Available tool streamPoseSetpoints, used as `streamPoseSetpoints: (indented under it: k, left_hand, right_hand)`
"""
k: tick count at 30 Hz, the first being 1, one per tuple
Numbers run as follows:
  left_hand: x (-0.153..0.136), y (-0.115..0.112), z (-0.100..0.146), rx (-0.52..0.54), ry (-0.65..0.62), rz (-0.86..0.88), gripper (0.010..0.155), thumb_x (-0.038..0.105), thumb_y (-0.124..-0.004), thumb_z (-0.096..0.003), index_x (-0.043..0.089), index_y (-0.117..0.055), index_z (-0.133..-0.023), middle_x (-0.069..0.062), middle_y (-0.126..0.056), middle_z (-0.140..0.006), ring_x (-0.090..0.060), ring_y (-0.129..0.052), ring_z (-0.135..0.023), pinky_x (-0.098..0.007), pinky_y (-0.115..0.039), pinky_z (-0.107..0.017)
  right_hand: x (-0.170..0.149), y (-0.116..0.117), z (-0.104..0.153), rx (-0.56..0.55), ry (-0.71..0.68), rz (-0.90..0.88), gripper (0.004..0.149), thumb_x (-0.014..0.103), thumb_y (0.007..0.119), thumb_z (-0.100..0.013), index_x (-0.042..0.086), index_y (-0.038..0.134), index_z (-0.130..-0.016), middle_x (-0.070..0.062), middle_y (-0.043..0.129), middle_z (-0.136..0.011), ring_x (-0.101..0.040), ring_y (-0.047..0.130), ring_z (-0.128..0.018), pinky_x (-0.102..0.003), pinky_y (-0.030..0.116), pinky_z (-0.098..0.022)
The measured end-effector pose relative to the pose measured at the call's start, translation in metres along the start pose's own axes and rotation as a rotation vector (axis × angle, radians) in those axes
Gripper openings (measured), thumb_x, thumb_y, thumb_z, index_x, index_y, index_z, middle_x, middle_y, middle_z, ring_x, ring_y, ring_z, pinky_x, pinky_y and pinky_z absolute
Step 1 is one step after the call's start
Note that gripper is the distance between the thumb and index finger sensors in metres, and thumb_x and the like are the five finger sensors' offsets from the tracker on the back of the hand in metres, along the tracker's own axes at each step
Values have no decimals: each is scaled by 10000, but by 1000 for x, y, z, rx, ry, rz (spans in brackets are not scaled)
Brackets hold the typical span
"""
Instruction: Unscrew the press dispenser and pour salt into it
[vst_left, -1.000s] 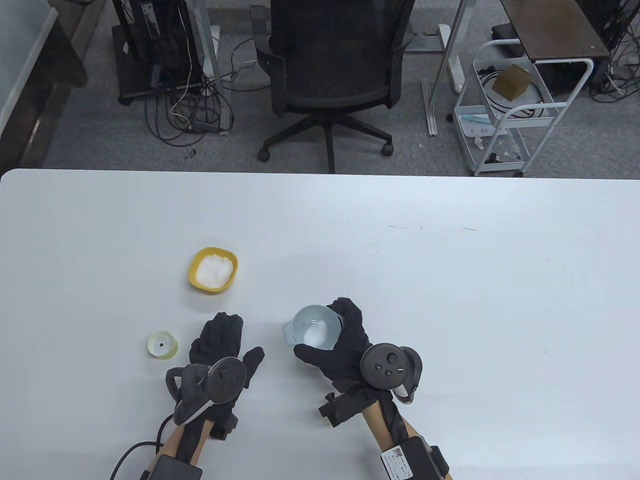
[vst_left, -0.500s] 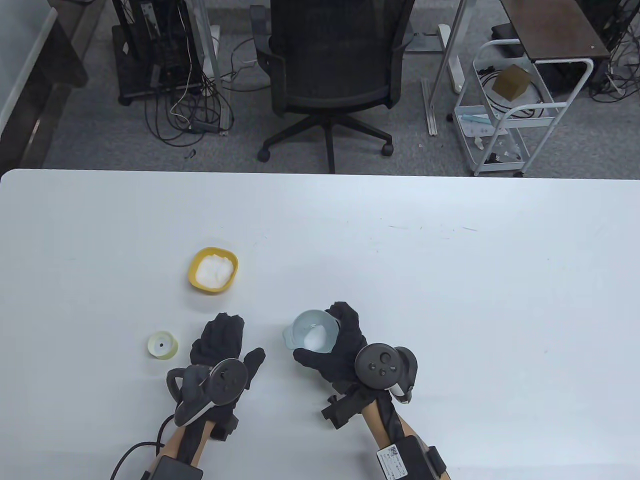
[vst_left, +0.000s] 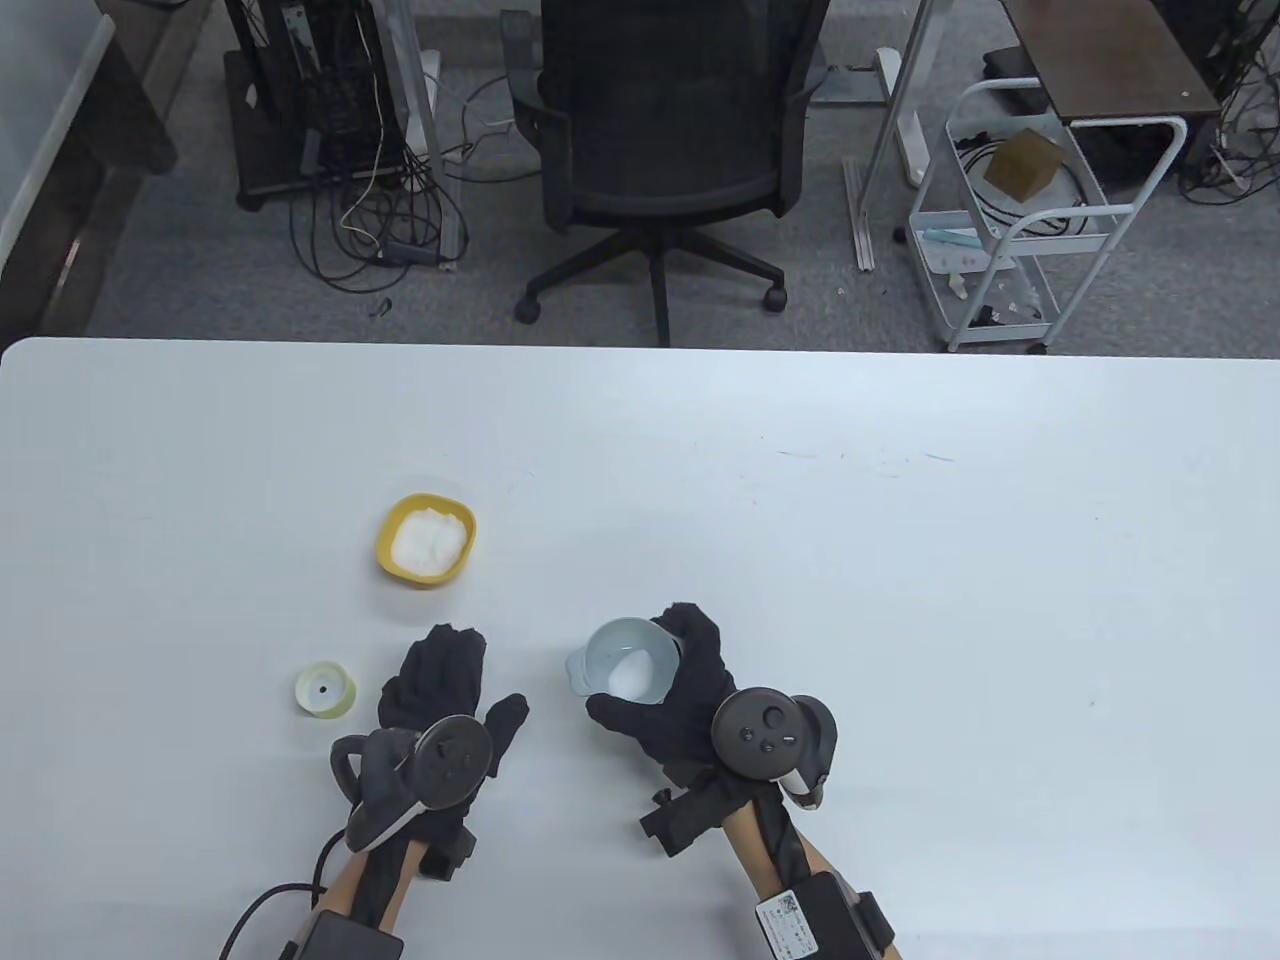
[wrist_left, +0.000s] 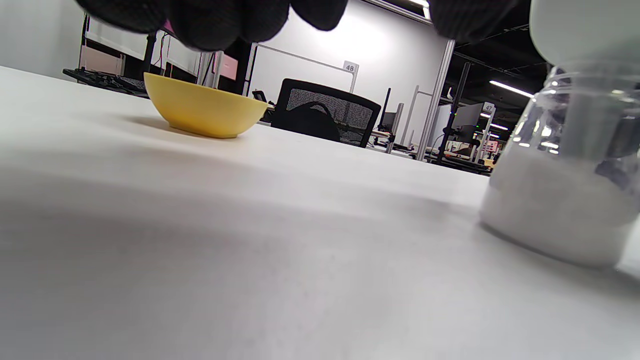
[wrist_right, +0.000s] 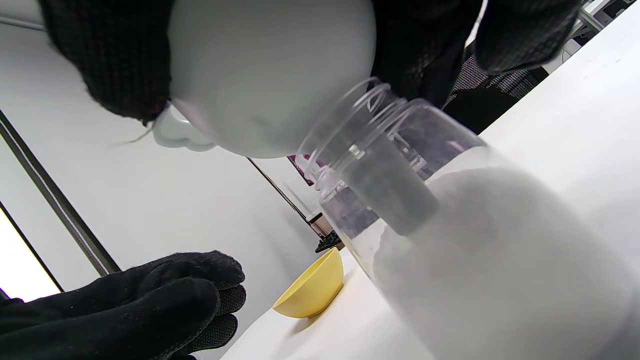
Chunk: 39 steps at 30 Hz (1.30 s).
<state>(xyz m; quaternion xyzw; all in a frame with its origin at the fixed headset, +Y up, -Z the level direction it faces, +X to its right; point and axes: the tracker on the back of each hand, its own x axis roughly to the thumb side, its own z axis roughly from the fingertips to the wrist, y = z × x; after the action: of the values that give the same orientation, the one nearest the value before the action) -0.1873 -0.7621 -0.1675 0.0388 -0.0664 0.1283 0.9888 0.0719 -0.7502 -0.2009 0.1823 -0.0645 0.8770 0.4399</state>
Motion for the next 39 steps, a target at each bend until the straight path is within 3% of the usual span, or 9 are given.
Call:
streamPoseSetpoints:
  k: [39]
  left_hand:
    - [1,-2,0,-9,-4,-13,906,579,-651,-588,-49,-410,-1194,-430,-498,-1177,-654,-629,-1003,-752,-594,-643]
  right_hand:
    - [-4,3,1,15,5,3,1146,589,839,-475,-183,238,-1072,-402,569,-1005,-526,762,-862,-742,578,-603]
